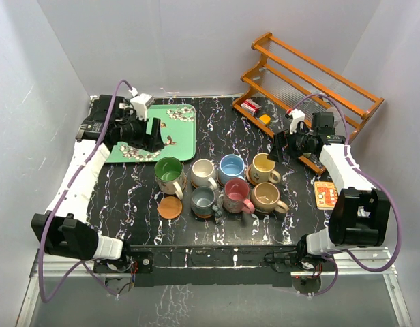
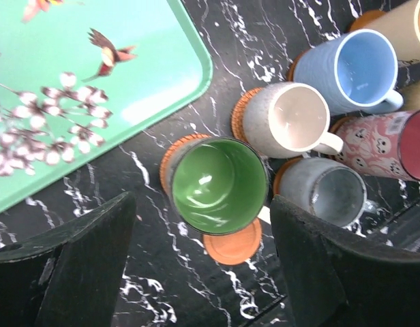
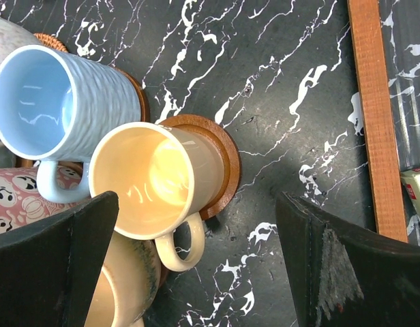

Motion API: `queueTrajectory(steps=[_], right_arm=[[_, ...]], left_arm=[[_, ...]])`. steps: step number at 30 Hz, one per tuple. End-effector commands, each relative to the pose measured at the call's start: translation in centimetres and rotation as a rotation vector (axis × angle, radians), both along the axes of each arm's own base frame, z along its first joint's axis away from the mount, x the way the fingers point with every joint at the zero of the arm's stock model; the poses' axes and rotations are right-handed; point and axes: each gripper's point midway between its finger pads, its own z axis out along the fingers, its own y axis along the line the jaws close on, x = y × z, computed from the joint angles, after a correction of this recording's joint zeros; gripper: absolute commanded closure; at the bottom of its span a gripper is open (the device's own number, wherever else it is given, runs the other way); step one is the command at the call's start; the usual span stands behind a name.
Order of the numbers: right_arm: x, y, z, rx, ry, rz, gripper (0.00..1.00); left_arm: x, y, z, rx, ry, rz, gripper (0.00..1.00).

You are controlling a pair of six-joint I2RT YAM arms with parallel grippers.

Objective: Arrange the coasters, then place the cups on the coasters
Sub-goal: Pick up the cup from the tray.

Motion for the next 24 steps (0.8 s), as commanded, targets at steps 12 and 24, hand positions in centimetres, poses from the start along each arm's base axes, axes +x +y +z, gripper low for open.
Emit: queueTrajectory(steps=[12,24], right_arm=[[1.3,0.2,4.7,0.017,-0.165,0.004,0.02],[1.7,-0.4,4.2,-0.014,-0.156,-0.016,0.02]], left_arm=[[12.7,10.9,4.4,0.017,-0.348,0.124,0.1],[21.3,18.0,-0.8,-0.011,-0.306,0.12,0.21]])
